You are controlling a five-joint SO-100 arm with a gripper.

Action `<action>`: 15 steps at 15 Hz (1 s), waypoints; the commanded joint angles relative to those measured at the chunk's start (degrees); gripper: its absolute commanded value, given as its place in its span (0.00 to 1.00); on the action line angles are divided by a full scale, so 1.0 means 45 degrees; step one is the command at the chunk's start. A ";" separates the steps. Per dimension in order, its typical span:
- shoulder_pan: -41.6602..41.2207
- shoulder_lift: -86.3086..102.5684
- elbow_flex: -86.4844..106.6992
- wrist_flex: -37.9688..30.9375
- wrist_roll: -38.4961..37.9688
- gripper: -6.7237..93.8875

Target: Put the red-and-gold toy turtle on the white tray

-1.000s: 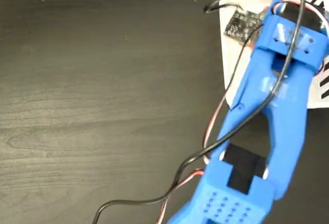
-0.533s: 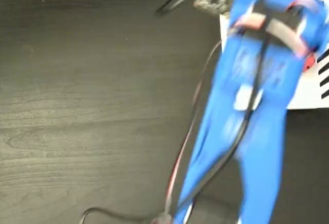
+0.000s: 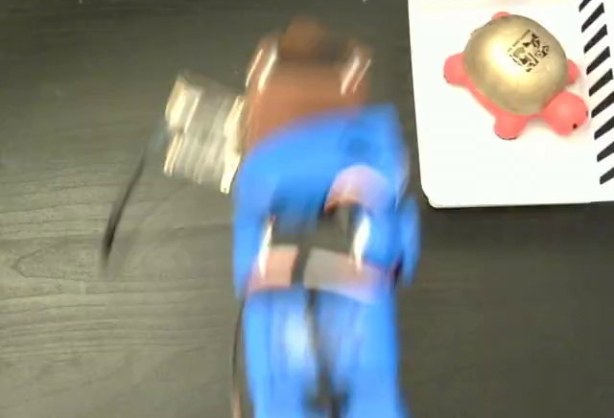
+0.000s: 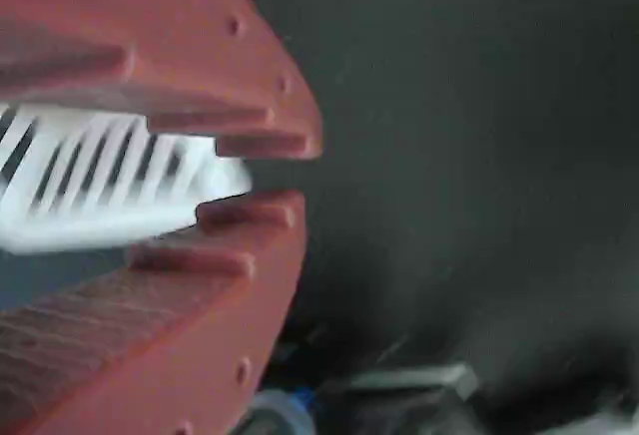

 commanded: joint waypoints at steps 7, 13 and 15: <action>-0.1562 0.9473 0.7148 0.3594 0.0117 0.06; -0.1777 1.1602 0.7754 0.5234 0.0000 0.06; -0.1738 1.1602 0.7754 0.5234 0.0039 0.06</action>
